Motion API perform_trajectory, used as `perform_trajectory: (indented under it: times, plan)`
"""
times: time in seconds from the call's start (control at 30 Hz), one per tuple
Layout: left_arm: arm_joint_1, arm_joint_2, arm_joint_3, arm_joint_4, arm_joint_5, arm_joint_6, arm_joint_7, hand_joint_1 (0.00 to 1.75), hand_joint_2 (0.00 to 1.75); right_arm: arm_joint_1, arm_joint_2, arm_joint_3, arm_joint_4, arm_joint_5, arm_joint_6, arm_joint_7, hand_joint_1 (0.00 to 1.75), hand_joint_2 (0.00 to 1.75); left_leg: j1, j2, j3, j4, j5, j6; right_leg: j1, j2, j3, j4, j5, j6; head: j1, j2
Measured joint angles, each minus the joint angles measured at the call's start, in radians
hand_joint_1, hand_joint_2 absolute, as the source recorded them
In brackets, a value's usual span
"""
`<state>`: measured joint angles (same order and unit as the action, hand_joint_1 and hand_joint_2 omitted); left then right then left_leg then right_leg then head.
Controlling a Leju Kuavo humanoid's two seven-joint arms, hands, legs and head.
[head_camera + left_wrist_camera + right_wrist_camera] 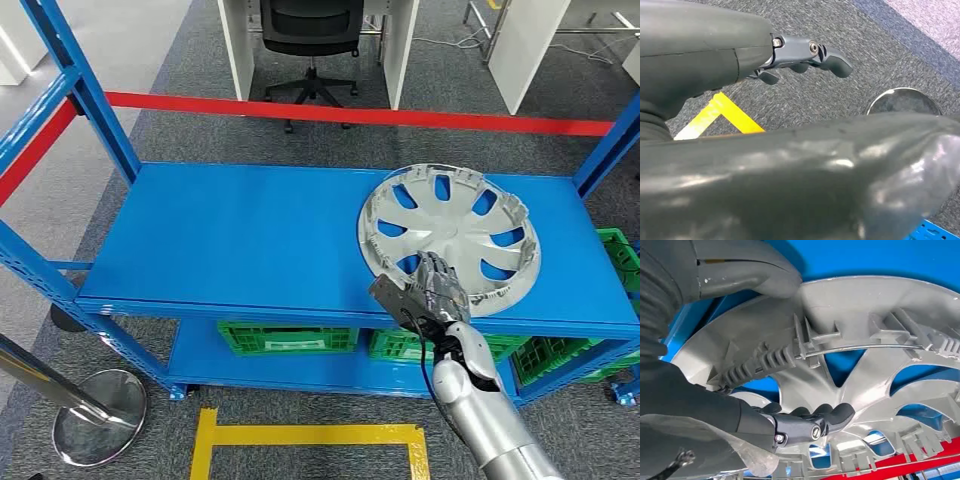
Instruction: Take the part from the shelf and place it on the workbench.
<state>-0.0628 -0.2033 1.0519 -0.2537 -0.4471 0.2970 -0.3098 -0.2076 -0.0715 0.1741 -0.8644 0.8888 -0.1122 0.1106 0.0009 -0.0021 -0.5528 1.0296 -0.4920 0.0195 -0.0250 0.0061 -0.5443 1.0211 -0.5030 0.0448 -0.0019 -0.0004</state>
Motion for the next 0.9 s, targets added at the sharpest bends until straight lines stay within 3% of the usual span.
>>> perform_trajectory:
  times: [0.03, 0.07, 0.1, 0.9]
  plan:
    - [0.0, 0.0, 0.0, 0.0, 0.0, -0.005, 0.0, 0.0, 0.0, -0.001, 0.0, 0.0, 0.001, 0.001, 0.0, 0.001, 1.3, 1.75, 0.0, 0.0, 0.0, 0.0, 0.0, 0.0, 0.0, 0.0, 0.0, 0.0, 0.0, 0.0, 0.0, 0.0]
    - [0.0, 0.0, 0.0, 0.0, 0.0, -0.008, 0.0, 0.0, 0.0, -0.002, 0.0, 0.0, 0.002, 0.001, 0.001, 0.002, 1.41, 1.75, 0.0, 0.0, 0.0, 0.0, 0.0, 0.0, 0.0, 0.0, 0.0, 0.0, 0.0, 0.0, 0.0, 0.0]
    - [-0.001, -0.001, 0.0, 0.0, 0.0, -0.014, 0.0, 0.0, 0.0, -0.005, 0.0, 0.001, 0.004, 0.002, 0.003, 0.003, 1.75, 1.75, 0.0, 0.0, 0.0, 0.0, 0.0, 0.0, 0.0, 0.0, 0.0, 0.0, 0.0, 0.0, 0.0, 0.0]
    - [-0.007, -0.005, 0.012, 0.002, 0.001, 0.012, -0.011, 0.0, 0.0, -0.077, -0.006, 0.014, 0.072, -0.023, 0.061, -0.027, 1.75, 1.75, 0.0, 0.002, 0.001, 0.0, 0.0, 0.0, 0.001, 0.002, 0.0, 0.0, 0.001, 0.0, 0.0, 0.0]
